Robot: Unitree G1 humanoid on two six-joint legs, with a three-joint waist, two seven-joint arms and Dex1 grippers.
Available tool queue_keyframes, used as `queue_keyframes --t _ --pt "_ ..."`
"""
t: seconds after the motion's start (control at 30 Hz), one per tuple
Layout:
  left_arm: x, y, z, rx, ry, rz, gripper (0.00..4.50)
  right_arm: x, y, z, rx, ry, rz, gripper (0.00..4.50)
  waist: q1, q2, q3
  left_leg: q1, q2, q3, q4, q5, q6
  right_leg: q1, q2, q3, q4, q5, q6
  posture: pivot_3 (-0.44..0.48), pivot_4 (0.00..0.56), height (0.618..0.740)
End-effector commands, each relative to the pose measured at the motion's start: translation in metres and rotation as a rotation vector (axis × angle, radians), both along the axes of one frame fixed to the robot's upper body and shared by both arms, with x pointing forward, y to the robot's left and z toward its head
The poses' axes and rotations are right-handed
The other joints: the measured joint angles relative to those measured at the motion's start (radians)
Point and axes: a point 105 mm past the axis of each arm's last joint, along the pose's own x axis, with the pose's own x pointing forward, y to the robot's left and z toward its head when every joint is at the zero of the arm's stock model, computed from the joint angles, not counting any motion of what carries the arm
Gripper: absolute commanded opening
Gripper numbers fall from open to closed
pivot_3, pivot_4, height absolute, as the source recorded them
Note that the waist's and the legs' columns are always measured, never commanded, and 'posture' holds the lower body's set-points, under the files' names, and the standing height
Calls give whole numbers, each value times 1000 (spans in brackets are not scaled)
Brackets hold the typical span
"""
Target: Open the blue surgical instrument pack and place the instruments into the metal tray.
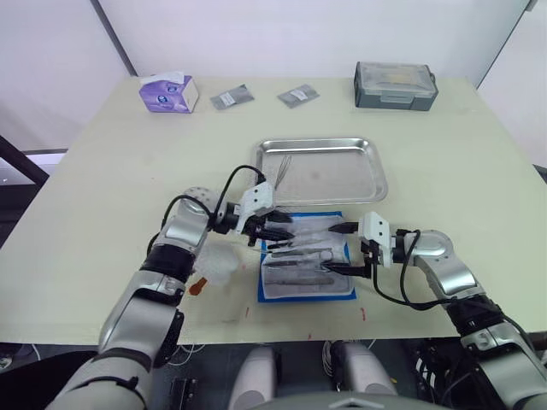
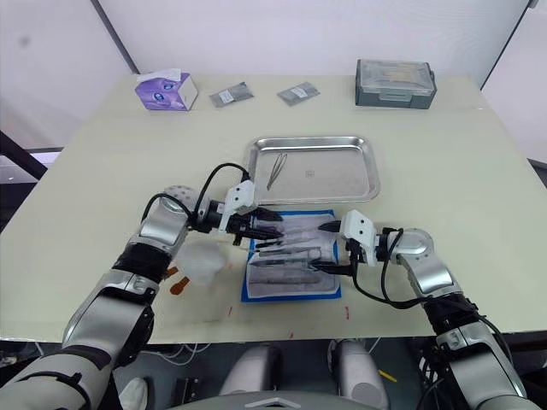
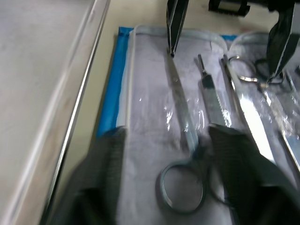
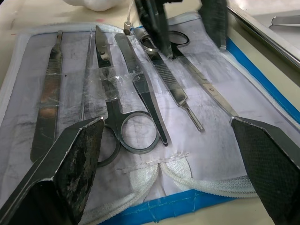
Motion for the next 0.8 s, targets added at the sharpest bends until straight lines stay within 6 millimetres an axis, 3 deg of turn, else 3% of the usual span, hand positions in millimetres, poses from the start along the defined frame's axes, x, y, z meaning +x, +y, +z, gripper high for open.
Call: queue_keyframes --t 0.03,0.1,0.43,0.8 --pt "1 1 0 13 -18 2 551 -15 -10 -49 -153 138 -27 4500 0 0 0 0 0 0 0 0 0 0 0 0 0 0 0 0 150 734" --pt "0 2 0 12 -11 3 92 -15 -10 -49 -153 138 -28 4500 0 0 0 0 0 0 0 0 0 0 0 0 0 0 0 0 150 734" --pt "-2 6 -1 20 31 -1 92 -15 -12 -50 -154 136 -32 4500 0 0 -1 0 0 0 0 0 0 0 0 0 1 0 0 0 150 734" --pt "11 2 39 -183 53 60 92 -15 -12 -49 -154 135 -34 4500 -1 0 0 0 0 0 0 0 0 0 0 0 1 0 0 0 150 734"
